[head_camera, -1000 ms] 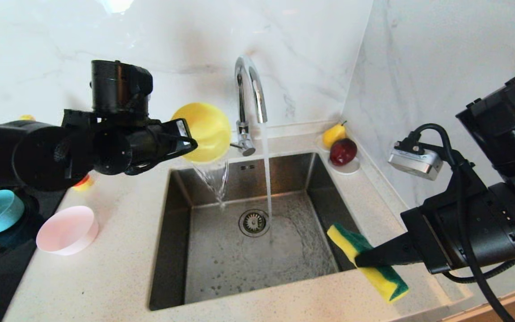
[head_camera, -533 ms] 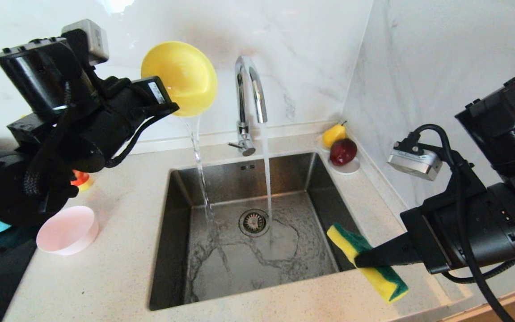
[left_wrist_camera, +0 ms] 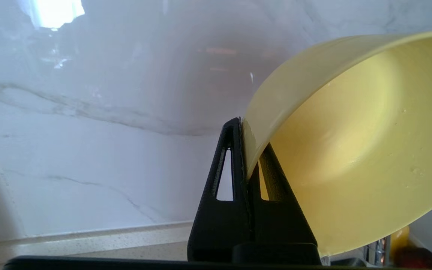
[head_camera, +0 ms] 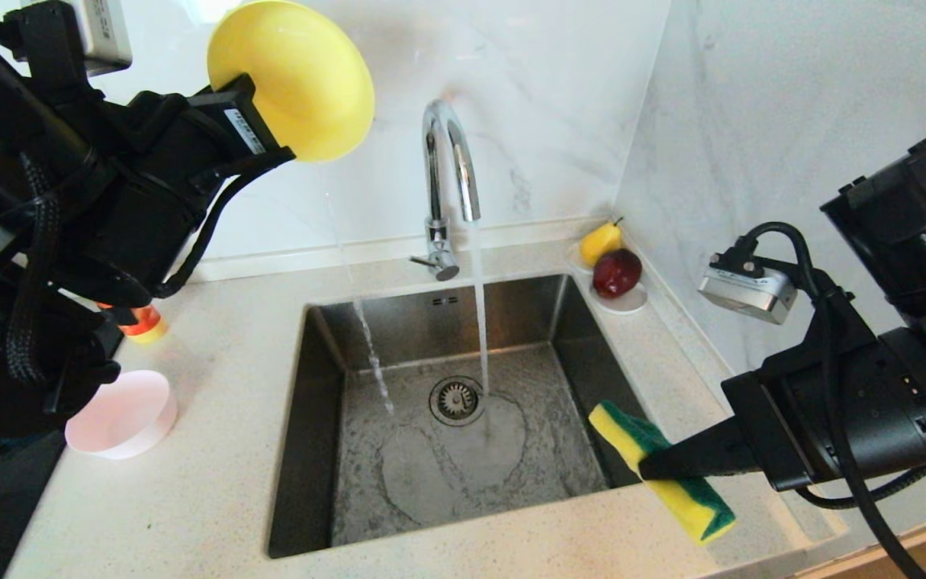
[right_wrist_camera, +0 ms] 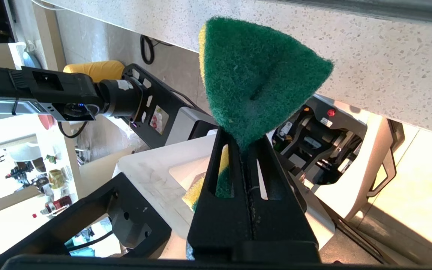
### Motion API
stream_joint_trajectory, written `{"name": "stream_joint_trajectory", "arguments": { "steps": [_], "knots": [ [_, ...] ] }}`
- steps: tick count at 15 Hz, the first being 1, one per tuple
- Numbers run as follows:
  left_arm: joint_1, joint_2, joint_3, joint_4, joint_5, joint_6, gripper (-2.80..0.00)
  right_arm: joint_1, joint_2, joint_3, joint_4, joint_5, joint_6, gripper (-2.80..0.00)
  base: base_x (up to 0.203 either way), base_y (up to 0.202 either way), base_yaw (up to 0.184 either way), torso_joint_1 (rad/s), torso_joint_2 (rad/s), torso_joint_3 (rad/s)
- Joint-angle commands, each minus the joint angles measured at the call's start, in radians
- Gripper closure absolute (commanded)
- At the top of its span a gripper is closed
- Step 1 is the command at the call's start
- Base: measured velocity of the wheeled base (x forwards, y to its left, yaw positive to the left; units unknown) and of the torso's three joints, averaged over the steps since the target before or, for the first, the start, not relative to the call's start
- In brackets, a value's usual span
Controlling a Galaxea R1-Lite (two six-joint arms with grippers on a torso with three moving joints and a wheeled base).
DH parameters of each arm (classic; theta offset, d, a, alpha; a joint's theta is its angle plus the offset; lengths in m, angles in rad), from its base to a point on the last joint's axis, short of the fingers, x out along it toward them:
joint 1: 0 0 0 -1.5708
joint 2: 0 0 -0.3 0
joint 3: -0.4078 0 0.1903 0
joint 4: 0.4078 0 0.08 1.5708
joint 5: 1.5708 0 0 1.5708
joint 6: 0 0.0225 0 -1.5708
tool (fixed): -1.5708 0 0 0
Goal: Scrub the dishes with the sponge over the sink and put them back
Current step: Wash the bowl
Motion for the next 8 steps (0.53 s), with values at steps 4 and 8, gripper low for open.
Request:
{"name": "stream_joint_trajectory", "arguments": {
  "steps": [4,8],
  "knots": [
    [0.007,-0.017,0.012,0.122,0.012,-0.028,0.00,0.001,-0.022,-0.008,0.004,0.002,0.002,0.00,0.000,0.000,0.000,0.000,0.00,0.000],
    [0.009,-0.131,0.022,0.638,0.002,-0.132,0.00,0.032,-0.064,-0.030,0.004,0.012,-0.001,0.00,0.000,0.000,0.000,0.000,0.00,0.000]
  ]
}}
